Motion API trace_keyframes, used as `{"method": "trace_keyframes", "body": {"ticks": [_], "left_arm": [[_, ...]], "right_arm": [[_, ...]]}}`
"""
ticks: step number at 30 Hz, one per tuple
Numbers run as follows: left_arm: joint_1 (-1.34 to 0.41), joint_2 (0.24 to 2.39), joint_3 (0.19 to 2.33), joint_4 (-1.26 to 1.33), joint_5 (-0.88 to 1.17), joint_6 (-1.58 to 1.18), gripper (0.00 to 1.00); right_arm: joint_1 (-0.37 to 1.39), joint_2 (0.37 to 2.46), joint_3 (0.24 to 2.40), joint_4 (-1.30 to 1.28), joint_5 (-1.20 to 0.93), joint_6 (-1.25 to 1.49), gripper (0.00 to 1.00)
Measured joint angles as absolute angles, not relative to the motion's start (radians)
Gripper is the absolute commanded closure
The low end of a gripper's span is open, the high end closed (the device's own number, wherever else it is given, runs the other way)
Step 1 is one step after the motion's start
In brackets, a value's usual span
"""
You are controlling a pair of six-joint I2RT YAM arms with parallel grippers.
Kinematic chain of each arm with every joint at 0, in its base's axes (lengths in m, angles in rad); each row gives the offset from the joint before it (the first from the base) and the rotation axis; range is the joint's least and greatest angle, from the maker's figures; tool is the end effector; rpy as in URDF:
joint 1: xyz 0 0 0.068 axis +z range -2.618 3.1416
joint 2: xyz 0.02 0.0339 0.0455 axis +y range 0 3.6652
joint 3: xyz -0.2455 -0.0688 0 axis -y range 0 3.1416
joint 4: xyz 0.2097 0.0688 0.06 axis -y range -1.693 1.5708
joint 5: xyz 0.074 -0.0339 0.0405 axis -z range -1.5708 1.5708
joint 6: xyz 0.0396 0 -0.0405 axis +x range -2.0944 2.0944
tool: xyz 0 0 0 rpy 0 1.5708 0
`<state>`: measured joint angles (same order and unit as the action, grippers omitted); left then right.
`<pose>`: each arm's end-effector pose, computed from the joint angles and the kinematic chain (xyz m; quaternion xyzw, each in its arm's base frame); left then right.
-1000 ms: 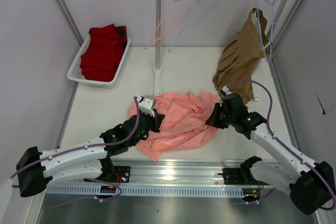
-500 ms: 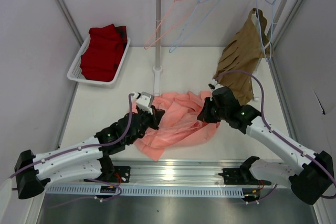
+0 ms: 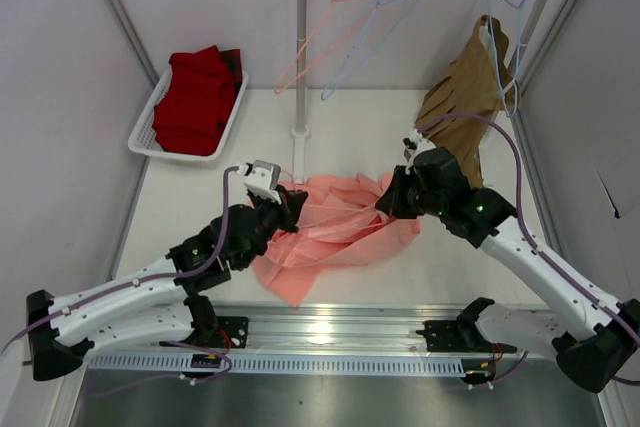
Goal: Place the skirt on the hanger
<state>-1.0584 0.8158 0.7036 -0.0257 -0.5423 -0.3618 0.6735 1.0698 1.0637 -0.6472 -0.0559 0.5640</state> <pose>0.1030 -0.1414 0.3136 0.0827 0.7430 -0.2593 0.6115 0.1568 0.1279 0.3185 -0.0614 0.8942 0.2772 0.3461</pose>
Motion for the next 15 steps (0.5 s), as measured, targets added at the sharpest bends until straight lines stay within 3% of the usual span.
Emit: {"method": "trace_keyframes", "body": {"ticks": [15], "left_arm": [[-1.059,0.913,0.984,-0.058,-0.583,-0.224,1.0]], "right_arm": [[0.686,1.08,1.333,-0.745,-0.024,0.51,1.0]]}}
